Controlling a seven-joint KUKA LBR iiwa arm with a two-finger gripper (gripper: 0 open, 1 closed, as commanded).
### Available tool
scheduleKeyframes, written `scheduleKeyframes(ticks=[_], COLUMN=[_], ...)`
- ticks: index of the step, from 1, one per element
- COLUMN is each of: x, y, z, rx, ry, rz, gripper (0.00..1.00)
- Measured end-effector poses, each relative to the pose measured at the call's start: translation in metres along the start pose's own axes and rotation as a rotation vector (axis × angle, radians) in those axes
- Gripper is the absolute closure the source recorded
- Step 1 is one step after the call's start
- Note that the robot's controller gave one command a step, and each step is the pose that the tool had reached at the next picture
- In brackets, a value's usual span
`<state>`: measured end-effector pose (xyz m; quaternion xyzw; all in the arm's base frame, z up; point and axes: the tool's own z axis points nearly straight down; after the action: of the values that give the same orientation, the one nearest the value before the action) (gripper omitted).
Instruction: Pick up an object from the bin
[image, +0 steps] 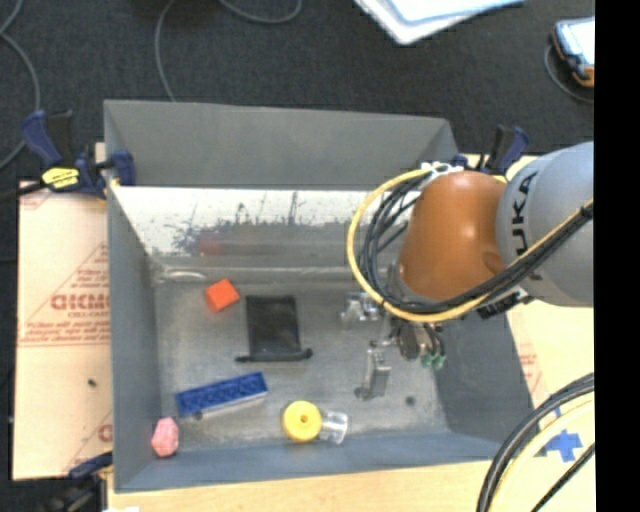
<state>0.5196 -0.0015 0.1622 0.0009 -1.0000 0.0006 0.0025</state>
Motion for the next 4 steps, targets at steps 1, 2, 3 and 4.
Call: scheduleKeyframes(ticks=[1,2,3,4], x=[-0.002,-0.039,-0.027,-0.083], y=[0.000,0.060,0.056,0.094], z=[-0.004,0.046,0.024,0.067], rx=[0.000,0.001,-0.001,0.002], ry=[-0.008,-0.008,-0.010,-0.016], rz=[0.000,-0.131,-0.085,-0.362], gripper=[0.00,0.00,0.00,0.00])
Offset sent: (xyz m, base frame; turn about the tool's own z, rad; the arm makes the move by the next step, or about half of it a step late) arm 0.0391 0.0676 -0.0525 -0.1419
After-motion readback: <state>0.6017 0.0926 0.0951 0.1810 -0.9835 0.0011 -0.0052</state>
